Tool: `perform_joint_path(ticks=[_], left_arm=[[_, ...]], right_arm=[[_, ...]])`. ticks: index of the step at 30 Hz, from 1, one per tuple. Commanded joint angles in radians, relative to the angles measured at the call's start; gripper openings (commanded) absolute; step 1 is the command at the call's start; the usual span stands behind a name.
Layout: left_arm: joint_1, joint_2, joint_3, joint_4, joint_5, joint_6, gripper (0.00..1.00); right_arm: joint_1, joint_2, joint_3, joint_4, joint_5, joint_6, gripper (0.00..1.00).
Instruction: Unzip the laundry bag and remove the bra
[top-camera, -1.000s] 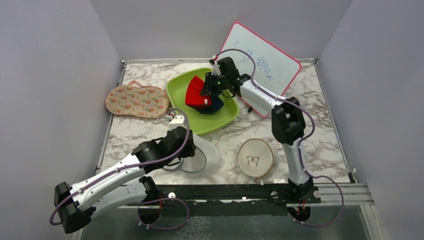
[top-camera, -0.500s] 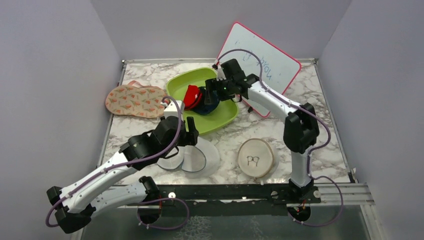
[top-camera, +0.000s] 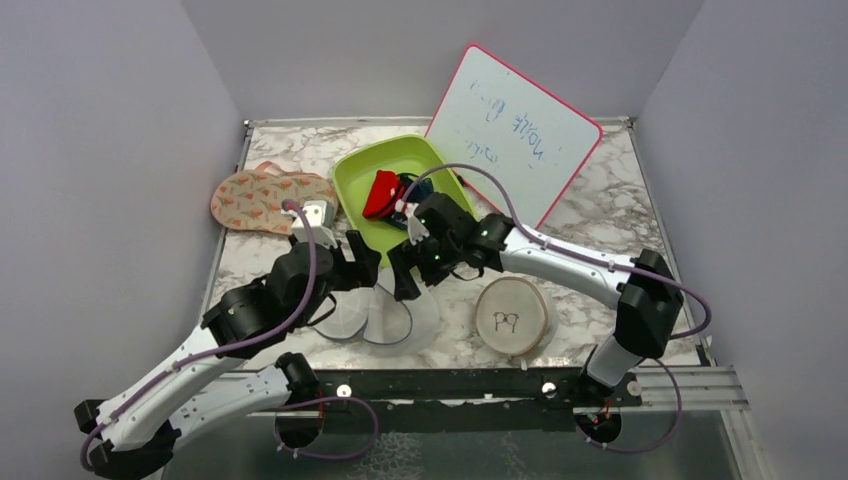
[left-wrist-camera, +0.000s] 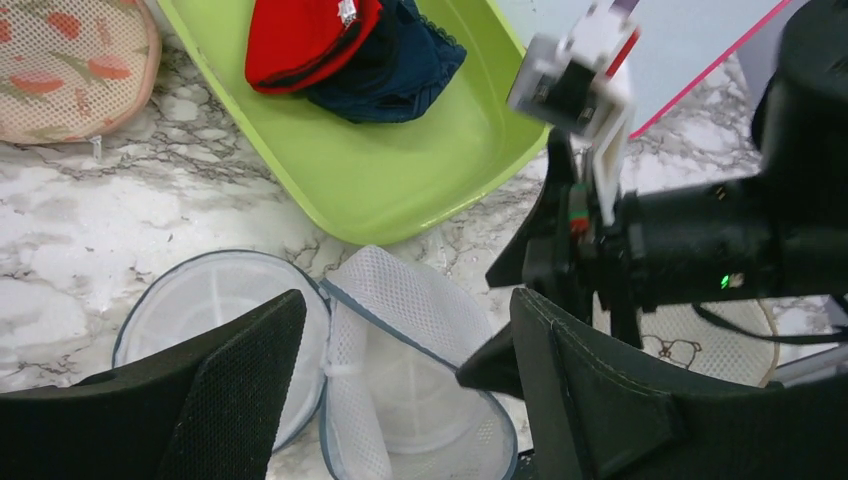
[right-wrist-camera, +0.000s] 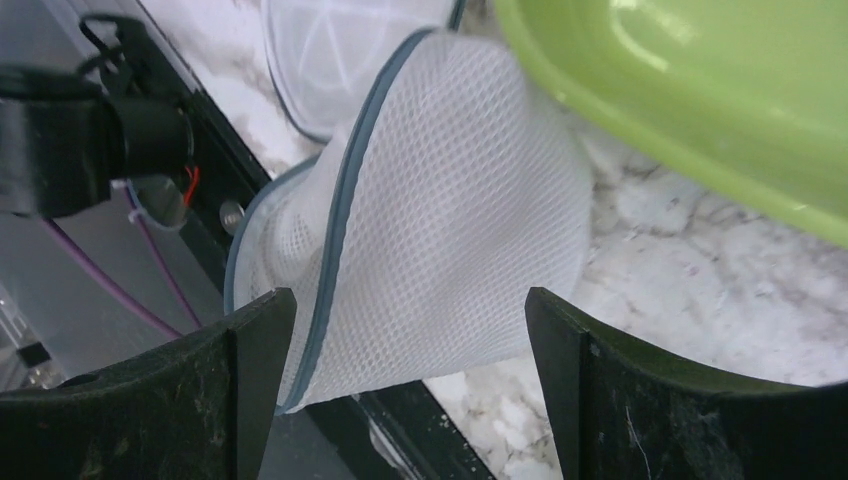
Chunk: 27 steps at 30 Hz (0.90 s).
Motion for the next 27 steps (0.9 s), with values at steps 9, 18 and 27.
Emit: perform_joint_path(ticks=[9,18,27], left_arm=[[0.000,0.032,-0.054,0.001,0.010,-0.022,0.71],[0.000,0.109,-0.211,0.054,0.084,-0.135,0.70],[0.000,-0.043,-0.439,0.119,0.053,-0.373,0.69]], right_arm=[[0.072,0.016,-0.047,-0.067,0.205,0.012,0.39],[0.013,-0.111,-0.177,-0.075,0.381,0.019,0.03],[-0.072,-0.188,-0.296,-0.046,0.336,0.025,0.03]])
